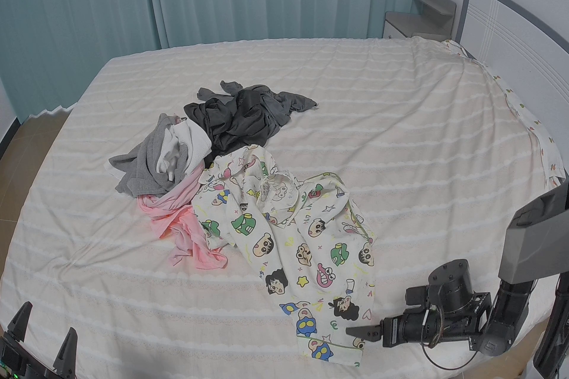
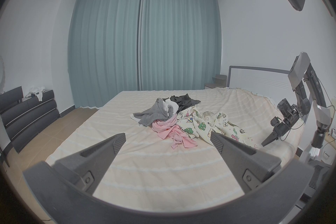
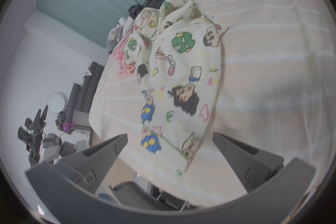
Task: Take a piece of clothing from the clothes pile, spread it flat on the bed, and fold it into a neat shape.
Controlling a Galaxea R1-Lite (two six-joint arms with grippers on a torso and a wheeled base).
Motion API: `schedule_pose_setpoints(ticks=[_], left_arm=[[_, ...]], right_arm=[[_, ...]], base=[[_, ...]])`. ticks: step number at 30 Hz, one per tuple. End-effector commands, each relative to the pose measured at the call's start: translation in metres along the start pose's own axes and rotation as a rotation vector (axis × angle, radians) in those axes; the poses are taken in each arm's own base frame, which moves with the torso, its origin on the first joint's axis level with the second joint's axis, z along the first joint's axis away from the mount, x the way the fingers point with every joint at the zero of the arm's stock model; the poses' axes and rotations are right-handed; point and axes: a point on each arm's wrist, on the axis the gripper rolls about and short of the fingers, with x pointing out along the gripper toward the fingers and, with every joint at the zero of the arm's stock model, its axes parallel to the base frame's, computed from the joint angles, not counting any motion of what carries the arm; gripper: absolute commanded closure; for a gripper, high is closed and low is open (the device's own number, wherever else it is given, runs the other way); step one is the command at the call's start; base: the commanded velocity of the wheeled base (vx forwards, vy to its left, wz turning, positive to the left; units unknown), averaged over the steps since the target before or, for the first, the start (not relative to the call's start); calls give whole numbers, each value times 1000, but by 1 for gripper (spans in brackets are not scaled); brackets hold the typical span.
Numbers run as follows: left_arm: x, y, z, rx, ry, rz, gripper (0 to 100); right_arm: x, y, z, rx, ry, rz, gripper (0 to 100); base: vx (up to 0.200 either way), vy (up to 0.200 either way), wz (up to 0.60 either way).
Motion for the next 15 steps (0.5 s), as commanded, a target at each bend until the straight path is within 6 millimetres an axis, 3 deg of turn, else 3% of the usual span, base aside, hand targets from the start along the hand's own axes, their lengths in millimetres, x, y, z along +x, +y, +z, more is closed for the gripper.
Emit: schedule_pose_setpoints(ticks=[1, 4, 8, 10, 15], left_arm=[[0, 0, -4, 0, 3, -1, 0], [0, 0, -4, 1, 3, 0, 0], [0, 0, -4, 1, 1, 0, 0], [0, 0, -4, 1, 3, -1, 0], [0, 0, -4, 1, 3, 0, 0]], right_arm=[[24, -13, 7, 28, -10, -31, 0], [37, -17, 14, 26, -31, -32, 0], [40, -15, 19, 21, -47, -26, 0], [47, -15, 32, 19, -92, -20, 0], [54, -13, 35, 23, -47, -40, 0]], base=[[0, 0, 0], [0, 0, 0], [0, 0, 0], [0, 0, 0], [0, 0, 0]])
